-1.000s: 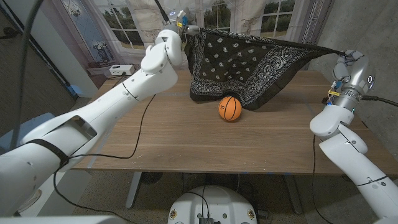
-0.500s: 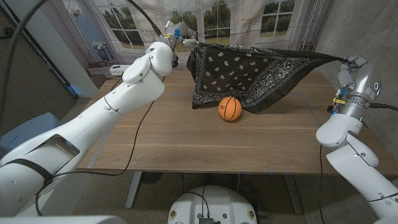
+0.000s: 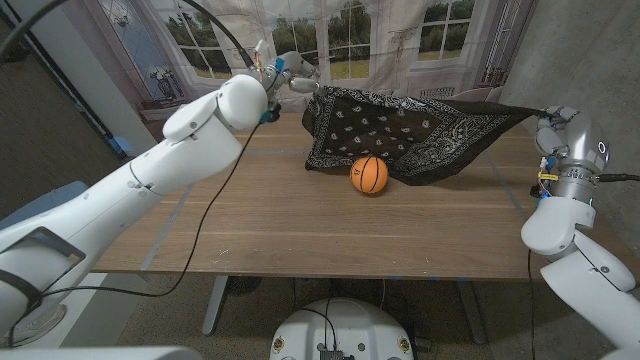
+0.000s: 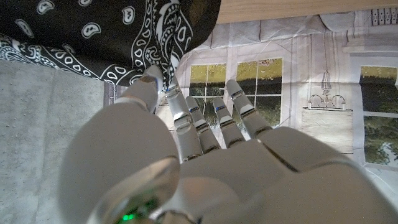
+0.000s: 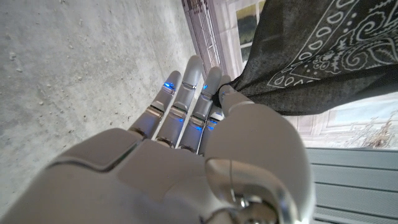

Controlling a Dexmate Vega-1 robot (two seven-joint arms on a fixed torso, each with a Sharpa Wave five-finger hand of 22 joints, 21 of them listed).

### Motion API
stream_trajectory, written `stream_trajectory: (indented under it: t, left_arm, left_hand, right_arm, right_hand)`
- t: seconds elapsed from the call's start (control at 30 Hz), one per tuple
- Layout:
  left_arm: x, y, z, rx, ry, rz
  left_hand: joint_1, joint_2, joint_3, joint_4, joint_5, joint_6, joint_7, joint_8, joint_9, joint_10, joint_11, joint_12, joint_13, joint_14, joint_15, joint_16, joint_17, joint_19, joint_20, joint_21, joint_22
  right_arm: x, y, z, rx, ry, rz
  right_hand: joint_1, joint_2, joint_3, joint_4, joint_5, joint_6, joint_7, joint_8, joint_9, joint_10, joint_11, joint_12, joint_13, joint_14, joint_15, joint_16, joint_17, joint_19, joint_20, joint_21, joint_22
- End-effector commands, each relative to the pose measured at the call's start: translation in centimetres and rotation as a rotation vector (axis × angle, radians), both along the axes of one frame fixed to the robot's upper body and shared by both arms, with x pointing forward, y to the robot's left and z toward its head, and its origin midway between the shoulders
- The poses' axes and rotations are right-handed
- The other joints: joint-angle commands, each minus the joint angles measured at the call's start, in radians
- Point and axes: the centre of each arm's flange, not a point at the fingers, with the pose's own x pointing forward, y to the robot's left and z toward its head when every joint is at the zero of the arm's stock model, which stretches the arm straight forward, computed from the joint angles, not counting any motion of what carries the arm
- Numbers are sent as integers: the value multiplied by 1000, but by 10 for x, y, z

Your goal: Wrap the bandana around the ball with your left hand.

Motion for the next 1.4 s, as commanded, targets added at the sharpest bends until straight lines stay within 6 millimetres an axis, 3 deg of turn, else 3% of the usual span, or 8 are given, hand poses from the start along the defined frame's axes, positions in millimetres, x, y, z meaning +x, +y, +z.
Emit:
stream_trajectory:
  t: [0.03,0.43,0.8,0.97,1.03,1.07,1.2,1.4]
  left_arm:
    - [-10,-3,-19,145,233,-74]
    - [-6,-10,-28,266,397,-143]
    - [5,-18,-41,364,563,-212]
    - [9,-22,-43,421,614,-240]
    - [11,-24,-43,449,644,-256]
    - [11,-24,-43,451,645,-257]
    - [14,-24,-43,480,679,-285]
    - [19,-24,-43,528,739,-324]
  left_hand:
    - [30,23,0,3,10,-3,13,6,98,-2,10,-4,5,-9,-55,4,3,-9,2,2,3]
    - [38,33,-6,2,14,-19,24,6,112,-9,20,-7,7,-29,-38,0,4,-16,4,2,4]
    - [41,40,-15,4,16,-32,31,5,121,-10,20,-6,8,-38,-29,1,4,-27,7,0,4]
    - [35,46,-37,11,12,-94,-7,-26,109,-52,28,-20,11,-72,-4,-4,8,-45,18,-3,5]
    - [27,42,-51,14,7,-134,-16,-43,104,-65,32,-23,13,-86,8,-5,10,-59,22,-7,5]
    - [25,39,-58,14,4,-160,-24,-53,101,-77,39,-26,14,-91,12,-5,10,-61,23,-7,5]
    - [-3,34,-95,25,-10,-265,-22,-98,90,-118,60,-33,19,-120,37,-6,12,-77,32,-10,5]
    - [-78,4,-161,45,-27,-400,-17,-177,60,-163,89,-34,26,-143,54,-6,10,-94,41,-15,4]
  right_arm:
    - [-6,4,-8,-79,240,86]
    - [4,15,-12,-131,438,117]
    - [16,22,-17,-145,609,160]
    - [16,22,-21,-131,625,173]
    - [15,21,-23,-111,644,194]
    - [15,21,-23,-111,645,195]
    - [16,19,-25,-89,665,216]
    - [15,20,-24,-87,689,212]
  right_hand:
    - [9,28,4,14,1,1,-10,162,1,-9,5,-5,-4,-17,-140,-16,-3,-8,-1,6,2]
    - [0,22,16,28,-7,-1,-25,160,-8,-20,10,-27,-35,-31,-143,-69,-30,-18,-1,13,-3]
    - [-4,9,34,29,-17,2,-27,154,-24,-86,17,-80,-78,-85,-141,-169,-88,-40,11,18,-10]
    - [13,8,41,9,-20,-10,-13,145,-33,-100,28,-97,-93,-101,-124,-195,-111,-41,27,22,-13]
    - [27,2,44,-16,-29,-68,-3,109,-49,-125,57,-119,-111,-116,-109,-216,-133,-56,40,22,-17]
    - [18,-11,30,-18,-36,-90,-2,94,-55,-145,62,-131,-117,-126,-98,-217,-134,-70,43,18,-18]
    - [-38,-27,-20,-3,-49,-184,21,27,-83,-209,91,-172,-137,-182,-70,-227,-137,-112,59,5,-22]
    - [-100,-63,-72,8,-49,-252,24,-30,-110,-269,101,-206,-153,-247,-47,-250,-151,-140,73,-7,-26]
